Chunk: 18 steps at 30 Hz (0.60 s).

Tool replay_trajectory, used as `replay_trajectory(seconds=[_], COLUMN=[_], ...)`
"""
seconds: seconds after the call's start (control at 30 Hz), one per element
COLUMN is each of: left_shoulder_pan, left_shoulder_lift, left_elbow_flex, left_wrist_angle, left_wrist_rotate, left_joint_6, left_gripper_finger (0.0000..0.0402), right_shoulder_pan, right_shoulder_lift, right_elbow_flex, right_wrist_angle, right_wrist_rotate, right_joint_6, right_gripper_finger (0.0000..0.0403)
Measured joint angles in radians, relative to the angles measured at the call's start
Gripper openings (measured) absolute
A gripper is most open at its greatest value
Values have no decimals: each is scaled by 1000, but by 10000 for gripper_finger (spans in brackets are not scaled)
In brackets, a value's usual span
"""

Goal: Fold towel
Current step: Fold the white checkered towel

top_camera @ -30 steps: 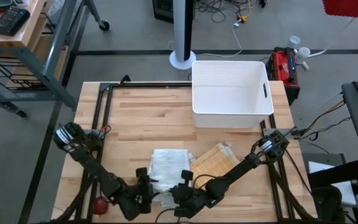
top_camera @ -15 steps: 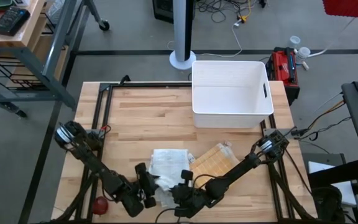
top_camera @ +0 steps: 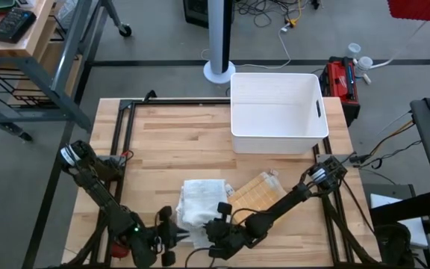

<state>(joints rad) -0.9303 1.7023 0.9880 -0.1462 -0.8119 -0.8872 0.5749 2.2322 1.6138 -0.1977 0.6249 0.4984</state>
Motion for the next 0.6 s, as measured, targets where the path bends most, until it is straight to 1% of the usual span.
replay_trajectory(seconds=[0.07,0.13,0.23,0.33,0.47,0.53,0.6], left_shoulder_pan=[0,0,1,2,11,19,34], left_shoulder_lift=[0,2,7,8,8,8,8], left_elbow_flex=[0,-1,-1,-1,2,15,25], left_wrist_angle=[-3,-4,-2,-3,-17,-69,-149], left_wrist_rotate=[87,138,148,120,117,123,163], left_joint_6=[-28,-59,-82,-53,53,78,92], left_gripper_finger=[34,24,11,2,9,21,39], right_shoulder_pan=[-2,-4,-6,-6,-6,-6,-6], right_shoulder_lift=[0,0,0,0,0,0,0], right_elbow_flex=[0,0,0,0,0,0,0], right_wrist_angle=[1,1,1,1,1,1,1], right_wrist_rotate=[1,2,2,2,2,2,2], right_joint_6=[6,7,14,20,21,21,21], right_gripper_finger=[2,2,2,2,2,2,2])
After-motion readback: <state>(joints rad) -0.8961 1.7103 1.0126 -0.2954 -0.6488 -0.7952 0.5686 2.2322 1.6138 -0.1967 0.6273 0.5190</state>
